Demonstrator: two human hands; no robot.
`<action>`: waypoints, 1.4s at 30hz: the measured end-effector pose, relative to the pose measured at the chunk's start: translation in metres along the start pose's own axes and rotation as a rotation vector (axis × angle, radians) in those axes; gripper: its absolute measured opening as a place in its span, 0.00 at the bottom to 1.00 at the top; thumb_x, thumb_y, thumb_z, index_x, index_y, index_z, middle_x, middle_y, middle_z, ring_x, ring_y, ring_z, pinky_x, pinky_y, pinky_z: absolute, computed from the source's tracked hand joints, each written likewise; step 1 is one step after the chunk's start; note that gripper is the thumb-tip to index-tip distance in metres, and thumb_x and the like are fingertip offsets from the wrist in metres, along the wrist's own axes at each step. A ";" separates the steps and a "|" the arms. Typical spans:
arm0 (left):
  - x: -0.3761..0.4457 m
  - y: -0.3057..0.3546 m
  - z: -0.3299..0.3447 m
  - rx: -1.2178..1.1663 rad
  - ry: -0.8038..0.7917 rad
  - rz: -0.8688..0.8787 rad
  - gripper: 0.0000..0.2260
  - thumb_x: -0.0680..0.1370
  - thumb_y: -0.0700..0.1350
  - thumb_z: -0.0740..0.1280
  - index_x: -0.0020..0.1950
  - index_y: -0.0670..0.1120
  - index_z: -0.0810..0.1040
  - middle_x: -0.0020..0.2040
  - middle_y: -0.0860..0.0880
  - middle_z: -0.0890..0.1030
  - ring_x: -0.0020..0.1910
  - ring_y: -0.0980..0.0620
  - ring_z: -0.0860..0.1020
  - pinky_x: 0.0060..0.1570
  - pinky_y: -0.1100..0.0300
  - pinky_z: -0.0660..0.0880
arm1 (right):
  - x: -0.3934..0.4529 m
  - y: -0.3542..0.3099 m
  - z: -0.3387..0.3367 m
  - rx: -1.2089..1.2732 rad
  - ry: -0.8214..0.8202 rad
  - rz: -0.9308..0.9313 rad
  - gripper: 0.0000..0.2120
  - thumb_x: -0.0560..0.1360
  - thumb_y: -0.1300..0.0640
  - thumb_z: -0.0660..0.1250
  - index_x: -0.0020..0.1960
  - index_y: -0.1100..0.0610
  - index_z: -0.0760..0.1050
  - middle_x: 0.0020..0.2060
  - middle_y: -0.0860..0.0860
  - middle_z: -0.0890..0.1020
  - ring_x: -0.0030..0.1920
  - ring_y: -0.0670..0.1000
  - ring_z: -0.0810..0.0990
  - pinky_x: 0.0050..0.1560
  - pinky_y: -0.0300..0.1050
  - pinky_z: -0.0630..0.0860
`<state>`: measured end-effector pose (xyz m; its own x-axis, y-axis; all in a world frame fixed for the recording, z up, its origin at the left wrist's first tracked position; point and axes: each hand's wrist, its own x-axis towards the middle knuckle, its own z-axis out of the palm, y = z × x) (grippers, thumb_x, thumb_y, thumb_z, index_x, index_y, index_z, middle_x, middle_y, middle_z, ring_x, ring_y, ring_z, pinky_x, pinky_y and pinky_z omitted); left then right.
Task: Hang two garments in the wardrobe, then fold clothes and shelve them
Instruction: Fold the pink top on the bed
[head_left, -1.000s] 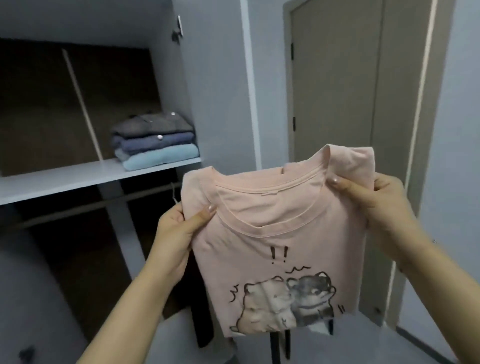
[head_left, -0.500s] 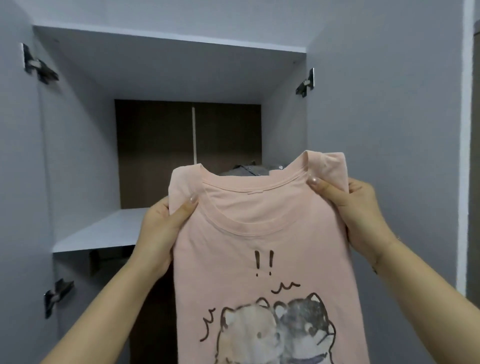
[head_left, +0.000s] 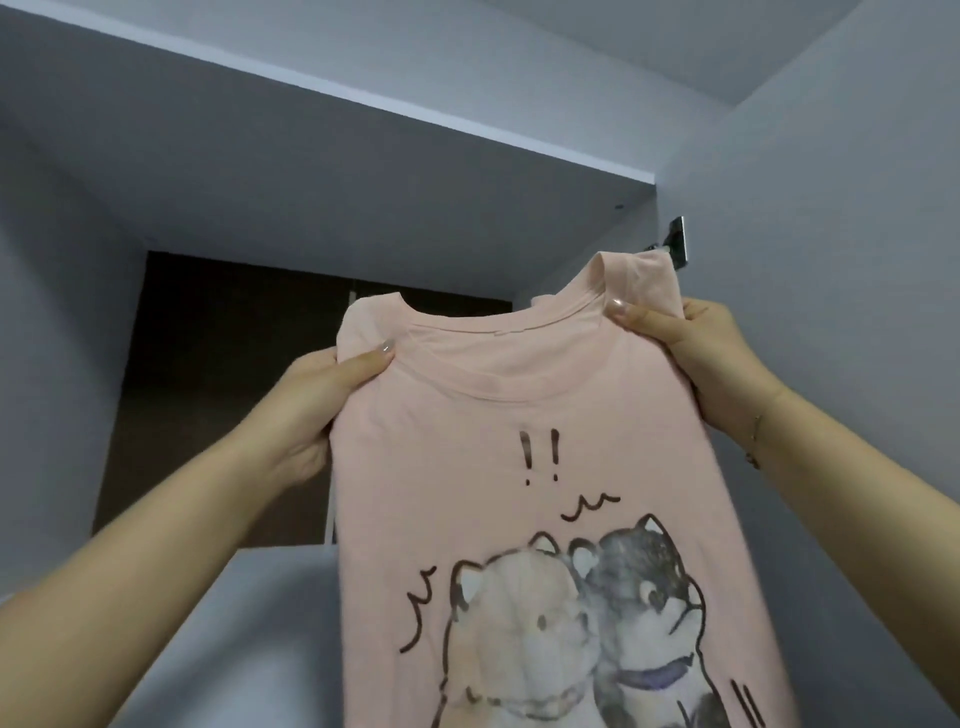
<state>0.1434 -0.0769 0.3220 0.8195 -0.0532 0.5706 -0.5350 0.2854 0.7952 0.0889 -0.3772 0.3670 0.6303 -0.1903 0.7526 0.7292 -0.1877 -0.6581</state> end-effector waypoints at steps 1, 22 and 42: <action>0.023 0.001 0.004 -0.020 0.004 -0.009 0.11 0.75 0.46 0.71 0.54 0.42 0.81 0.46 0.44 0.86 0.43 0.48 0.85 0.33 0.58 0.80 | 0.024 0.002 0.002 -0.016 0.000 -0.014 0.12 0.68 0.52 0.78 0.40 0.60 0.79 0.33 0.53 0.84 0.30 0.50 0.81 0.30 0.40 0.78; 0.224 -0.196 -0.013 -0.079 0.060 -0.680 0.11 0.80 0.45 0.66 0.43 0.39 0.78 0.30 0.42 0.81 0.26 0.47 0.80 0.24 0.58 0.78 | 0.216 0.282 0.059 -0.783 -0.408 0.525 0.25 0.75 0.43 0.68 0.63 0.60 0.74 0.55 0.56 0.80 0.51 0.55 0.81 0.56 0.49 0.77; 0.106 -0.114 0.029 -0.159 -0.137 -0.424 0.03 0.80 0.37 0.65 0.52 0.42 0.73 0.39 0.44 0.75 0.27 0.56 0.77 0.24 0.66 0.75 | 0.102 0.171 0.007 -0.763 -0.316 0.500 0.25 0.78 0.53 0.67 0.72 0.54 0.66 0.62 0.55 0.75 0.57 0.53 0.77 0.61 0.44 0.73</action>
<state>0.2852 -0.1423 0.2975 0.9184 -0.3200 0.2326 -0.1119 0.3539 0.9286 0.2799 -0.4224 0.3312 0.9449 -0.1714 0.2788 0.0573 -0.7522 -0.6565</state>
